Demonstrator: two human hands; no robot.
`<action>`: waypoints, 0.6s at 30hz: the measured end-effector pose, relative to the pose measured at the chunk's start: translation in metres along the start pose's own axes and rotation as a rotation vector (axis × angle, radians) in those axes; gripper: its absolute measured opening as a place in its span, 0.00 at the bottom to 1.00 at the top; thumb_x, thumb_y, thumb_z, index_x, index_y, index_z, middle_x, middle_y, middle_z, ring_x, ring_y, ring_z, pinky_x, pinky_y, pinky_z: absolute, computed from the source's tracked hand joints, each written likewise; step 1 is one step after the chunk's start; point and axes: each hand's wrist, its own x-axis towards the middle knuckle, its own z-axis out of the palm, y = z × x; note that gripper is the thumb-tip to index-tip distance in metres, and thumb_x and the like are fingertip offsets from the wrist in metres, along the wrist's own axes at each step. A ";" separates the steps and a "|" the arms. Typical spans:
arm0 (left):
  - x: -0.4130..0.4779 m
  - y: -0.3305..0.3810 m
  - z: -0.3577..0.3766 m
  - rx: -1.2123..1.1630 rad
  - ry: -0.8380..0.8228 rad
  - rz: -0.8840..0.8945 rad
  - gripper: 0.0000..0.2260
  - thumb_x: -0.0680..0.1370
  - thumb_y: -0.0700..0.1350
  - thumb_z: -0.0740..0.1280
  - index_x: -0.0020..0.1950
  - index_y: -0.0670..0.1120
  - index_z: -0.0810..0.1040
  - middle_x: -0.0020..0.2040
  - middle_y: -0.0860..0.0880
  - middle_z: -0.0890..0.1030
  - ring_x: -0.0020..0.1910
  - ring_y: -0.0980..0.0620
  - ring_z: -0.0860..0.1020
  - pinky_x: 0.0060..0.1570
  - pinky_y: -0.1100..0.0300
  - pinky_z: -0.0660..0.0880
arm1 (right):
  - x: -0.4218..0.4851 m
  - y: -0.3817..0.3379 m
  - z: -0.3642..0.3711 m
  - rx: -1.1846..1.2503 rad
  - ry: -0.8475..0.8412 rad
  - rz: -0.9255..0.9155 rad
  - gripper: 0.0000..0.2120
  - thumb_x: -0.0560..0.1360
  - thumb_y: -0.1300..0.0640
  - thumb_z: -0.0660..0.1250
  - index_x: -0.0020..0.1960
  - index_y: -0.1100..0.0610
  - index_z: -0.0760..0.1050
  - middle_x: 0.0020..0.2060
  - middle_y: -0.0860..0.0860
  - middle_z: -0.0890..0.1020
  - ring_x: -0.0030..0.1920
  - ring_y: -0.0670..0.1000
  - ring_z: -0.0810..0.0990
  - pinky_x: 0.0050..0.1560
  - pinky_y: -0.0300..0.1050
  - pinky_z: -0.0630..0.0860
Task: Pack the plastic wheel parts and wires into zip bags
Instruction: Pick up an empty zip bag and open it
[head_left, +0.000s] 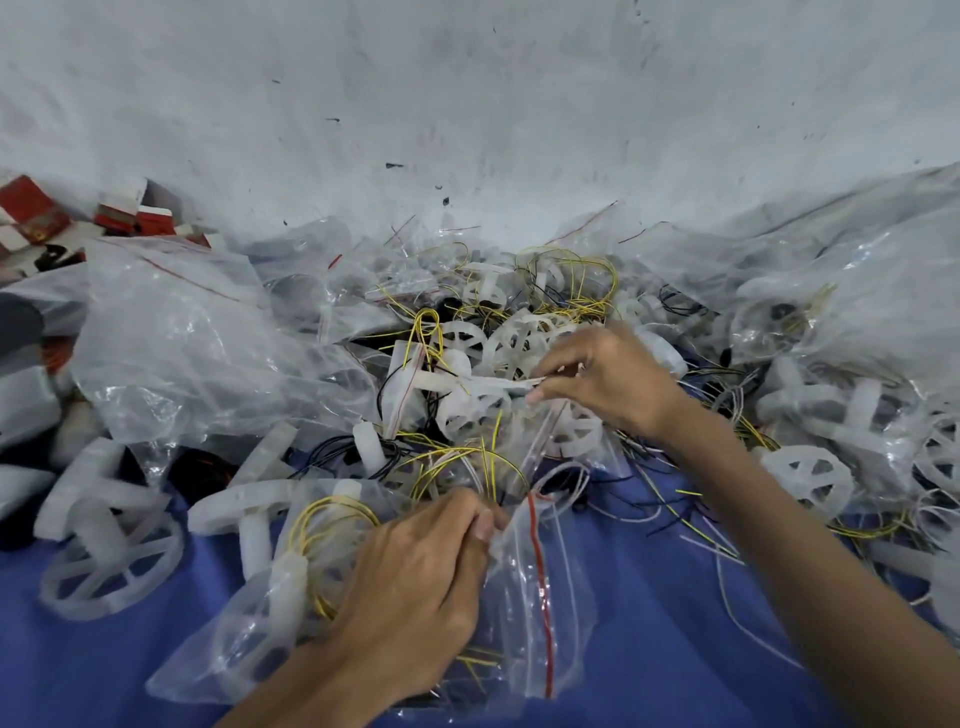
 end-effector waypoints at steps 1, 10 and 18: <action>0.000 0.000 0.000 0.000 0.000 0.007 0.07 0.78 0.45 0.54 0.41 0.50 0.67 0.41 0.73 0.71 0.34 0.73 0.69 0.34 0.77 0.63 | 0.000 -0.001 -0.007 0.068 0.049 0.014 0.12 0.66 0.54 0.75 0.47 0.57 0.83 0.41 0.46 0.82 0.37 0.40 0.76 0.43 0.28 0.71; 0.000 0.001 0.000 -0.047 0.051 0.002 0.08 0.79 0.50 0.52 0.43 0.62 0.63 0.31 0.64 0.69 0.30 0.59 0.72 0.29 0.71 0.62 | -0.006 -0.007 -0.032 0.666 0.113 0.158 0.15 0.75 0.63 0.66 0.30 0.56 0.73 0.57 0.47 0.79 0.60 0.47 0.75 0.60 0.45 0.69; 0.002 0.000 0.000 -0.140 0.113 -0.061 0.11 0.79 0.52 0.51 0.42 0.65 0.68 0.31 0.60 0.73 0.26 0.59 0.69 0.29 0.72 0.61 | -0.009 -0.006 -0.025 1.283 -0.031 0.151 0.07 0.70 0.65 0.60 0.34 0.60 0.67 0.53 0.59 0.82 0.61 0.58 0.77 0.65 0.58 0.65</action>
